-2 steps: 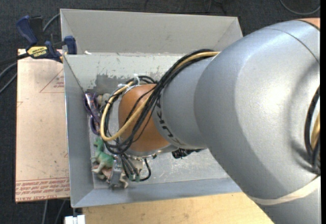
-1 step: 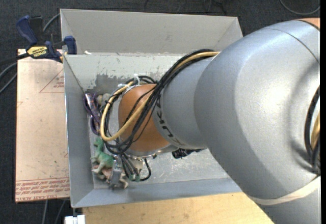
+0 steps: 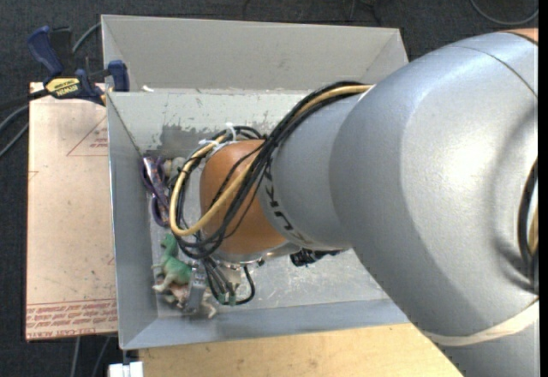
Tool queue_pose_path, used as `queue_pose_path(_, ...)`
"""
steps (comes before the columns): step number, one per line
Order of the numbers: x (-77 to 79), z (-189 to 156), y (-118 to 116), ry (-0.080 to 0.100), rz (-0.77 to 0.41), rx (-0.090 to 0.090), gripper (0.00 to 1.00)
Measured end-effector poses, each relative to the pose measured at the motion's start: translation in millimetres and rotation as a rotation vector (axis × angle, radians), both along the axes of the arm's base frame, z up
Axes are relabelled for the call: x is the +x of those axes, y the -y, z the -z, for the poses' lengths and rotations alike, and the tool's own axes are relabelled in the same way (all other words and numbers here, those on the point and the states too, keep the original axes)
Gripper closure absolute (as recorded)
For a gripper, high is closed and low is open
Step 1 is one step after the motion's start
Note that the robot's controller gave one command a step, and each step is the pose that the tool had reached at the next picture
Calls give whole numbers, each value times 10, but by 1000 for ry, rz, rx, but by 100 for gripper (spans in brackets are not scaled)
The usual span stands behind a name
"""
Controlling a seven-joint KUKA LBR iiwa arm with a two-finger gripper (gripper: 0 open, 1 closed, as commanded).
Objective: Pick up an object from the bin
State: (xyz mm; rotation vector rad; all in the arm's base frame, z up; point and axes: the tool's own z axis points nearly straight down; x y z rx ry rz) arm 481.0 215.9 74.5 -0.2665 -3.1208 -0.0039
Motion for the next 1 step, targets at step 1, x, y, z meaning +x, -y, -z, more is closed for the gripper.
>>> queue_pose_path(1, -8, -111, 1, -3, 0, -1, 100)
